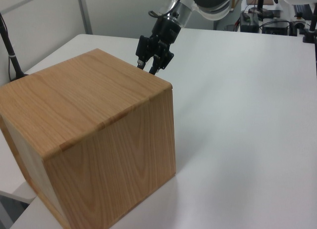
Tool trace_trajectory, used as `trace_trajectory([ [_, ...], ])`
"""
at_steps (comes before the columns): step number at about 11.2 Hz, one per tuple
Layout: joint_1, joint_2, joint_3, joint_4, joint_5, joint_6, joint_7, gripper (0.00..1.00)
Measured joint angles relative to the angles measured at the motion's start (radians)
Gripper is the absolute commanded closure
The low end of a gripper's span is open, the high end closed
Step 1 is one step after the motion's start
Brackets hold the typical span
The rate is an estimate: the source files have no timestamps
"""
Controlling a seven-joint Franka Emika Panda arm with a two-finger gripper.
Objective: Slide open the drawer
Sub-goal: 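Move the open gripper down to the black drawer handle and close on it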
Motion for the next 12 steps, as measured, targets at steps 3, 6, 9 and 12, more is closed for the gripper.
trace_trajectory([
  [3,0.001,0.001,0.008,0.000,0.000,0.016,0.000,0.82],
  [6,0.001,0.001,0.010,0.000,0.000,0.029,0.000,0.88],
  [9,0.003,0.004,0.013,0.002,0.000,0.030,-0.001,0.80],
  [12,0.007,0.014,0.014,0.001,0.000,0.030,-0.024,0.79],
])
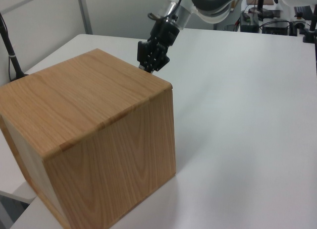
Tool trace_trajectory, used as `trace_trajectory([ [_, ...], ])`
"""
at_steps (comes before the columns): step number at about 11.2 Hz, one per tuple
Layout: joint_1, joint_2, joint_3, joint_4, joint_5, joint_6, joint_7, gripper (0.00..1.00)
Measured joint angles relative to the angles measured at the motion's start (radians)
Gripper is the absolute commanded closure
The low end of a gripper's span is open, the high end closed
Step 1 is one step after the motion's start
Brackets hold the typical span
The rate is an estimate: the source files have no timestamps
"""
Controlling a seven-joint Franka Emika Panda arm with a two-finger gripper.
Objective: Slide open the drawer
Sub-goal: 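Move the open gripper down to the black drawer handle and close on it, then pull the black handle away from the cabinet, sliding the drawer out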
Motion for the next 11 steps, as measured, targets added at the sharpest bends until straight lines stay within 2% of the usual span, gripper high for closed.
trace_trajectory([
  [6,0.015,0.025,0.002,0.009,0.000,0.008,-0.020,0.87],
  [11,0.013,0.025,0.002,0.009,0.000,0.009,-0.017,0.89],
])
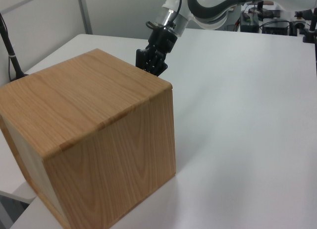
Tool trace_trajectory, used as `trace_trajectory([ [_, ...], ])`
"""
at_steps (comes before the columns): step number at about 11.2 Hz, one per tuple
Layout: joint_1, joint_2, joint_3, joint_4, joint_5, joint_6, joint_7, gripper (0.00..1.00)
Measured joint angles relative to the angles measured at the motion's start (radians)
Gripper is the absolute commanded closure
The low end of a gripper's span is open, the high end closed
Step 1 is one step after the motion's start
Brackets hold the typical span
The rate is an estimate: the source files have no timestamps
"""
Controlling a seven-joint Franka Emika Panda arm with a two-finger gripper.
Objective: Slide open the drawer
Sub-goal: 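Pull the black handle away from the cabinet, sliding the drawer out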
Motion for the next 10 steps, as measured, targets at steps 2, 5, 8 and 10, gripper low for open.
trace_trajectory([
  [2,-0.006,-0.008,0.000,-0.010,0.000,0.000,0.002,0.89],
  [5,-0.041,-0.062,0.001,-0.086,0.001,0.000,-0.030,0.89],
  [8,-0.097,-0.136,0.002,-0.173,0.000,-0.049,-0.066,0.89],
  [10,-0.162,-0.171,0.000,-0.199,0.000,-0.152,-0.115,0.89],
])
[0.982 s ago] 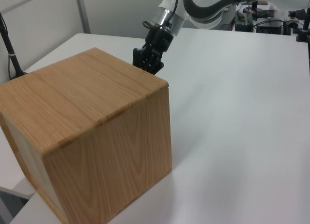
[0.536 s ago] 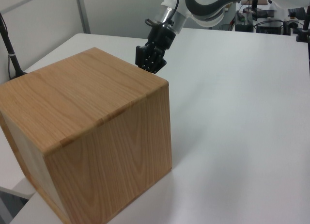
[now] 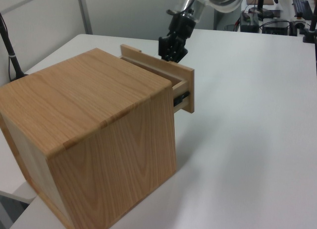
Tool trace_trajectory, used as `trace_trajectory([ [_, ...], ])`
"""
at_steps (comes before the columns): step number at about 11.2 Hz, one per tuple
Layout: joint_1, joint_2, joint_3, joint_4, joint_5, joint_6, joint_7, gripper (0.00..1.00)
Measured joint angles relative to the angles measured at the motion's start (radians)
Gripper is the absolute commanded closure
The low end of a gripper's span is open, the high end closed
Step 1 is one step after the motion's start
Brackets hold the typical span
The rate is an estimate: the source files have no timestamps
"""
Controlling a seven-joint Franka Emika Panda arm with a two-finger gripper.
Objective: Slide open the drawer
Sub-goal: 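Pull the black handle away from the cabinet, sliding the drawer out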
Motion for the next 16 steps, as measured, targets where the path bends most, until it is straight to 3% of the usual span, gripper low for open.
trace_trajectory([
  [5,-0.114,-0.088,-0.006,-0.097,0.000,-0.123,-0.123,0.89],
  [7,-0.138,-0.101,-0.030,-0.107,0.000,-0.170,-0.157,0.89],
  [9,-0.146,-0.107,-0.062,-0.107,0.002,-0.225,-0.194,0.89],
  [16,-0.144,-0.115,-0.079,-0.108,0.005,-0.284,-0.215,0.90],
])
